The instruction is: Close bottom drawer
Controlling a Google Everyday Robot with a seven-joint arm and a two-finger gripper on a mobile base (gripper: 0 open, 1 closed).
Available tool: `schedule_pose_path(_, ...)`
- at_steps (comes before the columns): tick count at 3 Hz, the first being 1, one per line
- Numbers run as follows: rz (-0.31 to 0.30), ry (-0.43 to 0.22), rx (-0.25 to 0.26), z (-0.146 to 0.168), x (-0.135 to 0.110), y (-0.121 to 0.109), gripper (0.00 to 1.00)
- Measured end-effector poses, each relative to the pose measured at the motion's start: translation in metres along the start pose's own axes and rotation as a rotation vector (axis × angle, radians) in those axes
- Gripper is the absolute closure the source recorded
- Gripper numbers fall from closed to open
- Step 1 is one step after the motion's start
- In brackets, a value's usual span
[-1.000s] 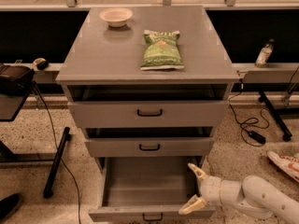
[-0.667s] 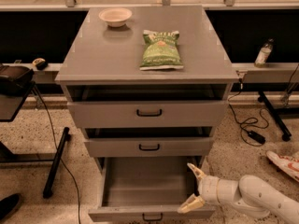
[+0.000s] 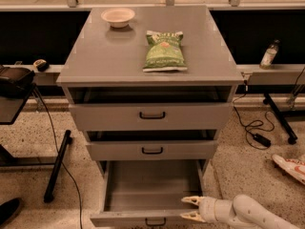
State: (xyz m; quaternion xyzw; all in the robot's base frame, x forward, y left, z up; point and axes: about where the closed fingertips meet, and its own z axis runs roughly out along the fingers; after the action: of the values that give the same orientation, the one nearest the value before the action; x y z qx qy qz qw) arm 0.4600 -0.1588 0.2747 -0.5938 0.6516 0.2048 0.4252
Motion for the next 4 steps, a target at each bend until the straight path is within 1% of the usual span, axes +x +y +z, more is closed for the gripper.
schedule_pose_path(1, -0.031, -0.042, -0.092, 0.013, 0.028, 0.026, 0.73)
schedule_pose_path(2, -0.062, -0.094, -0.156, 0.008, 0.04, 0.043, 0.96)
schedule_pose_path(3, -0.063, -0.112, -0.172, 0.007, 0.036, 0.046, 1.0)
schedule_pose_path(4, -0.063, -0.112, -0.172, 0.007, 0.036, 0.046, 1.0)
